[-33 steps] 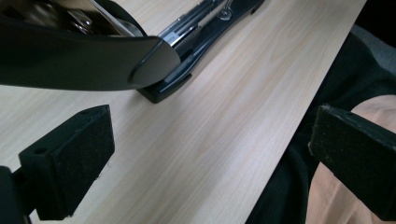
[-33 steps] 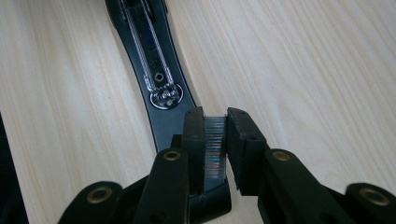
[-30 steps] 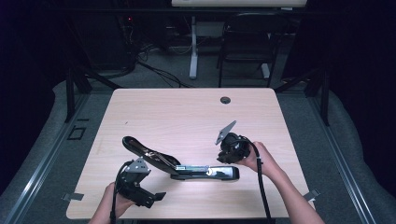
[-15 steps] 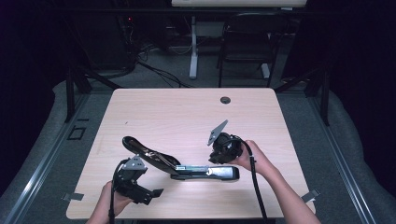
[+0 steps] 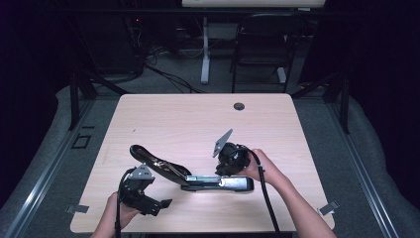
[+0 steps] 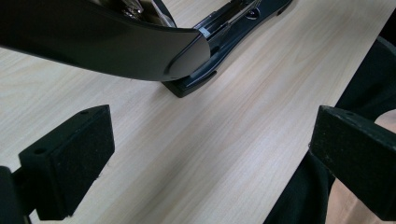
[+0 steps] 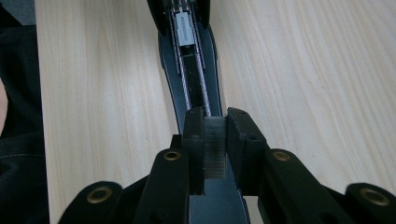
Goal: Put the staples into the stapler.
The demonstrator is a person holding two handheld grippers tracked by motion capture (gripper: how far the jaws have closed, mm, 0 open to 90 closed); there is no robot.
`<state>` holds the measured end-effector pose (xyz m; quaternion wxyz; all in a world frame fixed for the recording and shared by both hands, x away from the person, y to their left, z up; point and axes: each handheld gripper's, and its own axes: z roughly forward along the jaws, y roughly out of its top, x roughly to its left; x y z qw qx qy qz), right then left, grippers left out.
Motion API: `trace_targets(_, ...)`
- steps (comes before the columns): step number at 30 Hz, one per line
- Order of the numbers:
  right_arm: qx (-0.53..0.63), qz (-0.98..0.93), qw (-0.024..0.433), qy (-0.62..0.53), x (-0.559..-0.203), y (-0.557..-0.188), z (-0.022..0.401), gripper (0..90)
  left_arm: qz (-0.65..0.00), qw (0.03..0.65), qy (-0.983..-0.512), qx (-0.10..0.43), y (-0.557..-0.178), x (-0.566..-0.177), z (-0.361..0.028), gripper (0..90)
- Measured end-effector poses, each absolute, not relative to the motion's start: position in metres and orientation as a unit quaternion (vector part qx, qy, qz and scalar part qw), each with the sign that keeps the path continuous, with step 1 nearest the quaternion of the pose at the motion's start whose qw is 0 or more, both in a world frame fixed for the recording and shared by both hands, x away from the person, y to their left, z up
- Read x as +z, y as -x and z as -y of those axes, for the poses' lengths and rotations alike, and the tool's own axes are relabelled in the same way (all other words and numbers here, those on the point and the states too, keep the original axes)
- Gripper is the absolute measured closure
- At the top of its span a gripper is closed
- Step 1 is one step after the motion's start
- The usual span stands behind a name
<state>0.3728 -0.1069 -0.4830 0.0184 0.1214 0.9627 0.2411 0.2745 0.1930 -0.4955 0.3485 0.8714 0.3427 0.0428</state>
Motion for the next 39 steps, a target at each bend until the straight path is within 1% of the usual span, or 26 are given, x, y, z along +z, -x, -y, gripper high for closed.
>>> trace_targets(5, 0.237, -0.965, 0.004, -0.113, -0.487, -0.376, 0.101, 78.1, -0.339, 0.348, -0.873, 0.041, -0.275, -0.496, -0.192, 0.0)
trace_targets(13, 0.227, -0.968, -0.006, -0.104, -0.493, -0.379, 0.094, 78.0, -0.338, 0.351, -0.872, 0.043, -0.274, -0.495, -0.193, 0.0)
trace_targets(39, 0.214, -0.973, -0.02, -0.078, -0.504, -0.383, 0.087, 77.9, -0.333, 0.352, -0.874, 0.037, -0.274, -0.496, -0.192, 0.0)
